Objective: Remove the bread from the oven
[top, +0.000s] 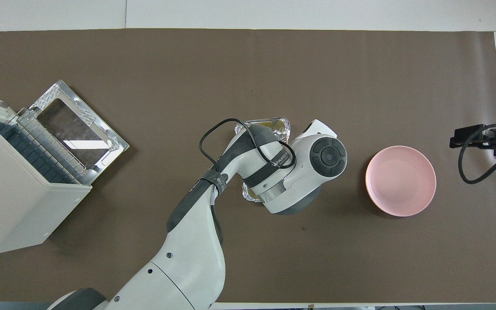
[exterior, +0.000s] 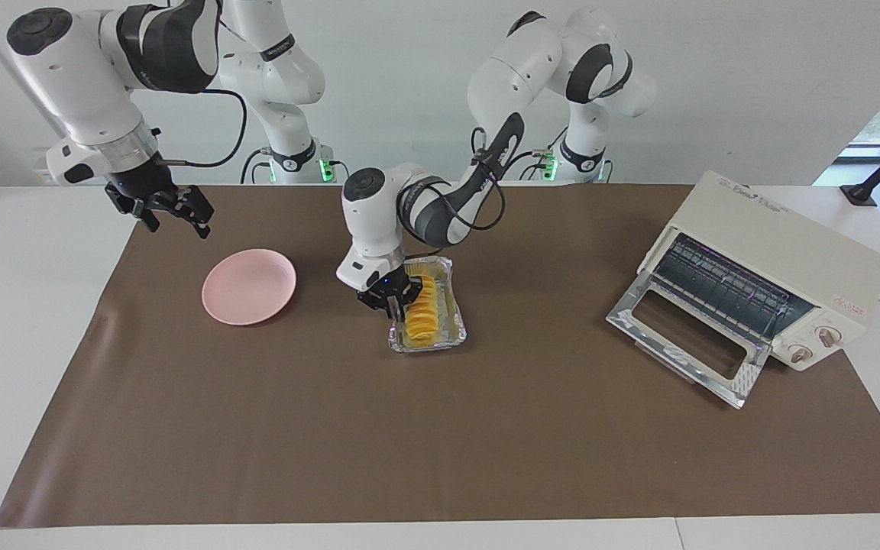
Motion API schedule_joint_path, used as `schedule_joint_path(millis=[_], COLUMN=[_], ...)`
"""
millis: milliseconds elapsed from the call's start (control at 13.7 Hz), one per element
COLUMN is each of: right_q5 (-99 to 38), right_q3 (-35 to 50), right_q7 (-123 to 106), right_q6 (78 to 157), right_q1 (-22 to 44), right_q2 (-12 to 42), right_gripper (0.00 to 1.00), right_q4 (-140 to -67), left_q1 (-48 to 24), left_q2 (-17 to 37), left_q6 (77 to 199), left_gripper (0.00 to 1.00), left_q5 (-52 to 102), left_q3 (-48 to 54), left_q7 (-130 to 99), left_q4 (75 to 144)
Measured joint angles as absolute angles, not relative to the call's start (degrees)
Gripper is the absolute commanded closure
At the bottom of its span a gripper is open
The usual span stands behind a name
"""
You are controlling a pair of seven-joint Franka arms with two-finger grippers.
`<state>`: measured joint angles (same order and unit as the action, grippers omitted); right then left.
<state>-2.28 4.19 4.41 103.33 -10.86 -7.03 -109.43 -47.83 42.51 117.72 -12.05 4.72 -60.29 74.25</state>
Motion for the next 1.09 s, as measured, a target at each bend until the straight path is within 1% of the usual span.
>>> schedule_joint_path(millis=[291,509,801,1092], right_q5=[-2.6,-2.61,-2.61,-2.62], right_q3=[4.92,5.04,5.14,5.25], right_q7=[5.24,5.26,4.2,4.31], right_q6=[104.15,107.01,111.76,119.29], right_q1=[-7.73,-4.37,-3.16,0.83], right_q2=[-6.94,-5.07,-0.99,3.52], right_gripper=[0.0,0.0,0.0,0.0], right_q4=[-109.57,-109.84,-109.89,-109.89], left_q1=[-47.44,-45.32,-39.66,-33.8], left_q2=[42.05,40.24,36.14,30.0], left_q6=[118.48,118.49,117.2,108.96], left_gripper=[0.0,0.0,0.0,0.0], left_q5=[-11.62,-6.23,-3.7,-3.06], left_q3=[4.26,3.71,3.62,3.58], left_q7=[-61.1,-61.43,-60.15,-51.12], left_q4=[72.75,72.08,71.98,72.09])
